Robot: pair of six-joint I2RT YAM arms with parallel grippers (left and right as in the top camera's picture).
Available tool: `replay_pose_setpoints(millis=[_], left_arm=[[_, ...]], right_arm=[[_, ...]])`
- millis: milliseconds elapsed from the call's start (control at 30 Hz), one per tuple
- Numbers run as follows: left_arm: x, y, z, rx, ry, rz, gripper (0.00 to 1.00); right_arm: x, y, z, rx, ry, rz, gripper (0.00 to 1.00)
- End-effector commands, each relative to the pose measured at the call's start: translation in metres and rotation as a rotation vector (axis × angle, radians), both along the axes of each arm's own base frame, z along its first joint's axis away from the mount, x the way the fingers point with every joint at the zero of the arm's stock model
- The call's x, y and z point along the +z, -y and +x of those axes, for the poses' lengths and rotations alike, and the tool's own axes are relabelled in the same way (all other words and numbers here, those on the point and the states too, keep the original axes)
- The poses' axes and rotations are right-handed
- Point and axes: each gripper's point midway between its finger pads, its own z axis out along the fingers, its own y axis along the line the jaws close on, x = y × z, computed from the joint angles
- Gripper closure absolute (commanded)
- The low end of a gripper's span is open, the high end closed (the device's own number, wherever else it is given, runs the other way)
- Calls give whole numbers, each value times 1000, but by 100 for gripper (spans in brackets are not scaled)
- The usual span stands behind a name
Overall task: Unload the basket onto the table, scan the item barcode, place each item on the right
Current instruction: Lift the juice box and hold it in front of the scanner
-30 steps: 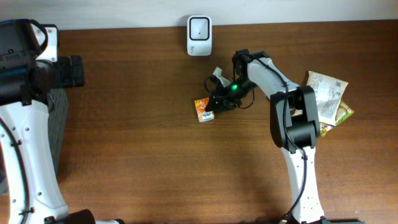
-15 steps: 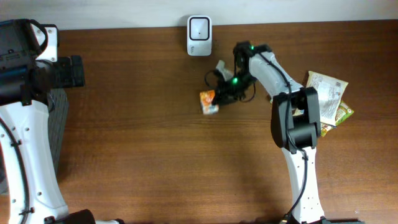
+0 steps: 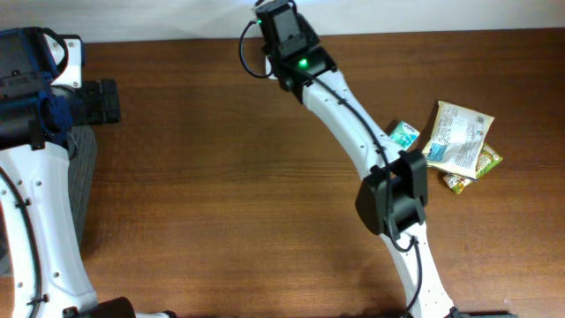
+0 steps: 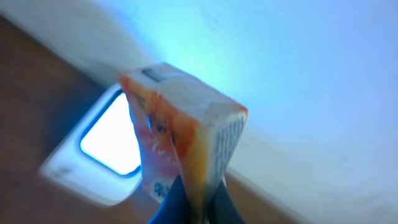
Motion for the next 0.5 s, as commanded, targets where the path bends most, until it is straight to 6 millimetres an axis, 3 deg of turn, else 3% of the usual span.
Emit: replay_pose_setpoints(millis=[0,200,467], left_arm=[[0,-3,-1,-3,-5,13,1],[0,-3,-1,-3,-5,12,1],[0,-3,-1,-3,-5,12,1]], right_arm=[[-22,21,14,24,-15,-374,96],[-50,24,31,132,-49,-623,94],[-59,0,37,261,-17,-572,96]])
